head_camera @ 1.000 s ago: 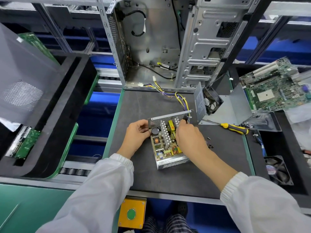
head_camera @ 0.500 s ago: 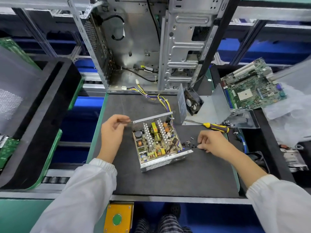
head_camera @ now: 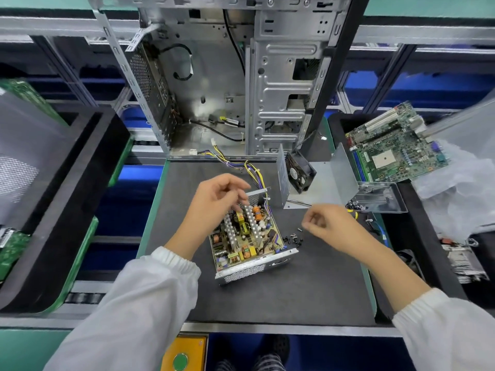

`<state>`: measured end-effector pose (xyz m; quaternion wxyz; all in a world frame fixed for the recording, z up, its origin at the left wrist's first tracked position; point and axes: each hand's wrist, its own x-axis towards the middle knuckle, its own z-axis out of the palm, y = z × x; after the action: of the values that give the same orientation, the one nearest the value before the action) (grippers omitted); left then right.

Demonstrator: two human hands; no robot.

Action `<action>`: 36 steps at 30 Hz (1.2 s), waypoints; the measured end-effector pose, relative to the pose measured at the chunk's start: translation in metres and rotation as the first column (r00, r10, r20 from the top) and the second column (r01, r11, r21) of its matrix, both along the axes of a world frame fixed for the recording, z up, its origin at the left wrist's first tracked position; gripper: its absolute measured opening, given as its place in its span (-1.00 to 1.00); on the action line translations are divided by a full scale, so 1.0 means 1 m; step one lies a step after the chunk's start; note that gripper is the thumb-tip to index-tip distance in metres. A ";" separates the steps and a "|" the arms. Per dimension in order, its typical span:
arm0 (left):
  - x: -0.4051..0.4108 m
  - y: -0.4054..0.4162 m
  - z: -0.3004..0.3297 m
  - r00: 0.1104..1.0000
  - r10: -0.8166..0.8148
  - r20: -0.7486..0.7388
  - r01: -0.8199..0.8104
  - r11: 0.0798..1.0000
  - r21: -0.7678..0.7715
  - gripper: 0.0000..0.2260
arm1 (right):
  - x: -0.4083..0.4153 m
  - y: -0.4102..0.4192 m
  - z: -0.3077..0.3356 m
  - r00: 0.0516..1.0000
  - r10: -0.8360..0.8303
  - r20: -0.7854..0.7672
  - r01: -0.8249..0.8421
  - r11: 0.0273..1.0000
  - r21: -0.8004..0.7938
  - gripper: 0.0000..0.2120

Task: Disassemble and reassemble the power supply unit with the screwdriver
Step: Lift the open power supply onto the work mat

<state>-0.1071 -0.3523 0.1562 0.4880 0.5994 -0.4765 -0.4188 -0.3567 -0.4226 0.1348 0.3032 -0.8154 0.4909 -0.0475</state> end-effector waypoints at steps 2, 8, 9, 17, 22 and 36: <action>-0.011 -0.004 0.005 0.991 -0.118 -0.067 0.126 0.985 0.115 -0.90 | 0.020 0.005 0.027 0.968 0.020 0.251 0.005 0.995 -0.099 -0.92; -0.030 -0.012 0.008 0.880 -0.069 -0.471 0.202 0.950 0.237 -0.79 | 0.061 0.012 0.047 0.910 0.143 0.389 0.002 0.936 -0.351 -0.98; -0.029 -0.012 0.008 0.858 -0.039 -0.512 0.190 0.951 0.245 -0.81 | 0.062 0.011 0.045 0.907 0.151 0.392 0.001 0.932 -0.362 -0.97; 0.005 -0.002 -0.005 0.810 0.138 -0.569 -0.060 0.986 0.153 -0.87 | -0.013 -0.038 -0.017 0.957 -0.169 -0.234 0.092 0.946 -0.310 -0.75; 0.007 0.007 -0.013 0.769 0.159 -0.619 -0.101 0.987 0.128 -0.83 | -0.014 -0.039 -0.046 0.776 -0.100 -0.622 -0.172 0.916 -0.362 -0.73; 0.003 0.016 -0.007 0.687 0.186 -0.702 -0.115 0.982 0.147 -0.88 | 0.040 -0.003 0.111 0.945 0.314 -0.086 -0.321 0.944 -0.073 -0.85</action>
<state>-0.1045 -0.3368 0.1495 0.6390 0.4493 -0.1802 -0.5977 -0.3163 -0.4255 0.2455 0.2533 -0.8973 0.3614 0.0105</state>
